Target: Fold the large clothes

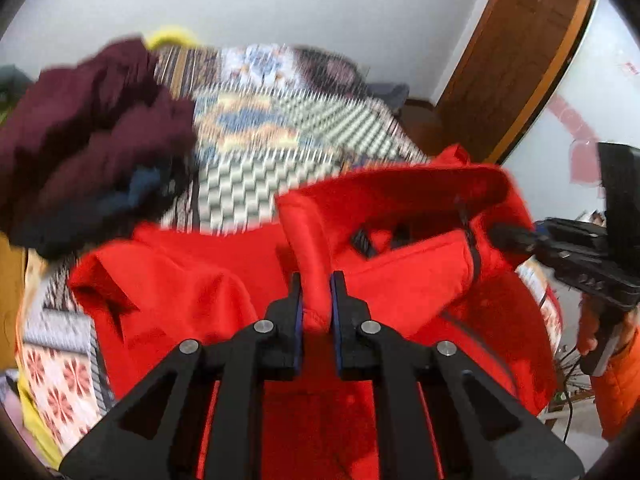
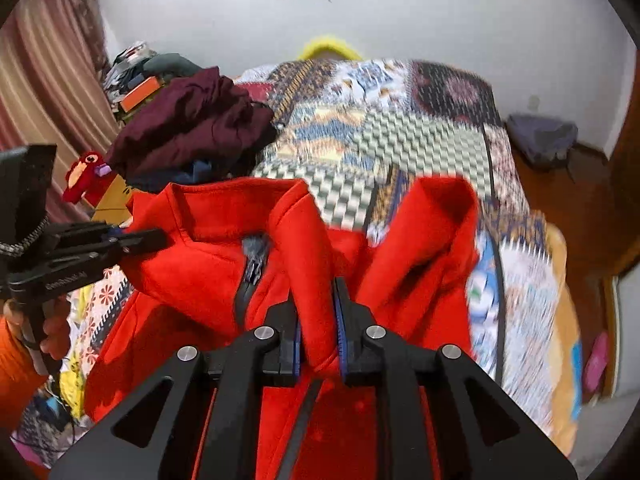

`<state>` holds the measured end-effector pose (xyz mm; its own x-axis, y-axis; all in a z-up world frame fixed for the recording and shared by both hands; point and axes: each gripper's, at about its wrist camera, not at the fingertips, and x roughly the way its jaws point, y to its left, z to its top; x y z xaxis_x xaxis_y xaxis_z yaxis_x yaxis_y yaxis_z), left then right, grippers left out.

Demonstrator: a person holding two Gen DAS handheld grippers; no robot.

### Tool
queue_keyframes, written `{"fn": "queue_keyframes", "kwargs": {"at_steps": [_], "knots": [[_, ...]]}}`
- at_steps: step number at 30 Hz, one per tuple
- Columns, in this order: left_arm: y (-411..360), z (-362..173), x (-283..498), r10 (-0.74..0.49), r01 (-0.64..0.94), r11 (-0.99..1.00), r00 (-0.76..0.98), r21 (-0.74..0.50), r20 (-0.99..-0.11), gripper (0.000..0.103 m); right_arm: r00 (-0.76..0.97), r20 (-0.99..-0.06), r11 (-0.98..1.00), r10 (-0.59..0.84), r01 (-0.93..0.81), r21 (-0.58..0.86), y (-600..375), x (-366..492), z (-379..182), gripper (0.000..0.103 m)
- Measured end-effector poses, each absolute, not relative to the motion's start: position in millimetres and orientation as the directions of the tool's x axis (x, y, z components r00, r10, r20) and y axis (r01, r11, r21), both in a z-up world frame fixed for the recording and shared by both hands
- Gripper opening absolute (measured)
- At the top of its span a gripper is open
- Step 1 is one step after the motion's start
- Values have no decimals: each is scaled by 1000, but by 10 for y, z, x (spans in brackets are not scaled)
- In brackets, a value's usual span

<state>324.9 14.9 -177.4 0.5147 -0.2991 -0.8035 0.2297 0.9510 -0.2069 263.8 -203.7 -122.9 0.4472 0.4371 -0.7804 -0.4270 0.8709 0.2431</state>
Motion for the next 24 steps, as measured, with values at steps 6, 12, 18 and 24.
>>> {"fn": "queue_keyframes", "kwargs": {"at_steps": [6,12,18,24], "knots": [[183,-2096,2964,-262,211,961,464,-181,-846,23,378,-819,870,432,-413,268,-2131,2401,-1431,14],[277,-2168,2648,-232,220,965,462,-143,-856,37,420,-827,888,373,-419,188,-2218,2187,-1338,14],[495,-1992,2481,-159,184,980,527,-70,-835,43,515,-778,902,360,-404,151,-2345,2016,-1097,14],[686,-1689,2732,-137,113,990,587,-87,-798,46,556,-747,906,365,-398,147,-2248,2227,-880,14]]}}
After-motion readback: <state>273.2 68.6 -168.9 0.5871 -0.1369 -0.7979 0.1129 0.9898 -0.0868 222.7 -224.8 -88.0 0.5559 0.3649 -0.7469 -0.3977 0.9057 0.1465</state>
